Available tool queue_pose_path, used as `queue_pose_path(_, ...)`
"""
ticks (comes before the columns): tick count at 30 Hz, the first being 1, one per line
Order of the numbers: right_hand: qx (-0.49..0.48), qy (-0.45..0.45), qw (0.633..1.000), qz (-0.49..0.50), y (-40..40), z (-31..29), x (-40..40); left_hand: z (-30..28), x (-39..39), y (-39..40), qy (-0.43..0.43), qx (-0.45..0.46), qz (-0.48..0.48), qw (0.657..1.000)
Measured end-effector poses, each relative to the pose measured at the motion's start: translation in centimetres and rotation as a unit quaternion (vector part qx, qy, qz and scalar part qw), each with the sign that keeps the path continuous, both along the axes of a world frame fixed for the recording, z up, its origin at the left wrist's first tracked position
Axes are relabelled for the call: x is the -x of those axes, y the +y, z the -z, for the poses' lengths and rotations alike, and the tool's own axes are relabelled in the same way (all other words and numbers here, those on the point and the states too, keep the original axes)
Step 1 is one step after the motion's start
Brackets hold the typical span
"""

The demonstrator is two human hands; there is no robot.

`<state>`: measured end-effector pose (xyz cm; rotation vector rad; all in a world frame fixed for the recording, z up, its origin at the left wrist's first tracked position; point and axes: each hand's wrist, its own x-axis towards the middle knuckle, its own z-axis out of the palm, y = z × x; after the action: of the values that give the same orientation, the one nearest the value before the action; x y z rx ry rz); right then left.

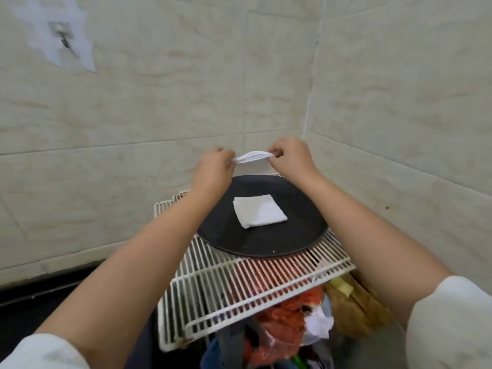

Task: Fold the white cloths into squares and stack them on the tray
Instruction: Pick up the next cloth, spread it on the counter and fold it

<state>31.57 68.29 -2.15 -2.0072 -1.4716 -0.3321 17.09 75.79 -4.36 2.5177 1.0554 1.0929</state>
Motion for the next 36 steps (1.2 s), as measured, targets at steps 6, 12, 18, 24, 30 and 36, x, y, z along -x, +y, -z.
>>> queue_pose_path(6, 0.123, -0.010, 0.987, -0.102, 1.8, 9.0, -6.1, 7.1, -4.6, 0.7, 0.187, 0.030, -0.042, 0.981)
queue_pose_path(12, 0.192, -0.075, 0.968, -0.145, 1.5, 11.4, -8.1, 9.6, -5.5, -0.4, 0.261, 0.041, -0.052, 0.963)
queue_pose_path(18, 0.092, -0.016, 0.986, -0.138, 3.6, 9.7, -9.1, 8.0, -6.4, 0.5, 0.116, 0.051, -0.087, 0.988)
queue_pose_path(24, 0.153, -0.067, 0.970, -0.175, 1.0, 11.2, -9.5, 9.3, -5.8, -0.7, 0.265, 0.030, -0.056, 0.962)
queue_pose_path(30, 0.226, -0.136, 0.948, -0.178, -0.1, 12.3, -9.0, 9.9, -5.1, -1.7, 0.325, 0.032, -0.054, 0.944)
queue_pose_path(36, 0.279, -0.187, 0.927, -0.166, 0.0, 11.7, -8.7, 9.8, -4.9, -2.0, 0.334, 0.041, -0.055, 0.940)
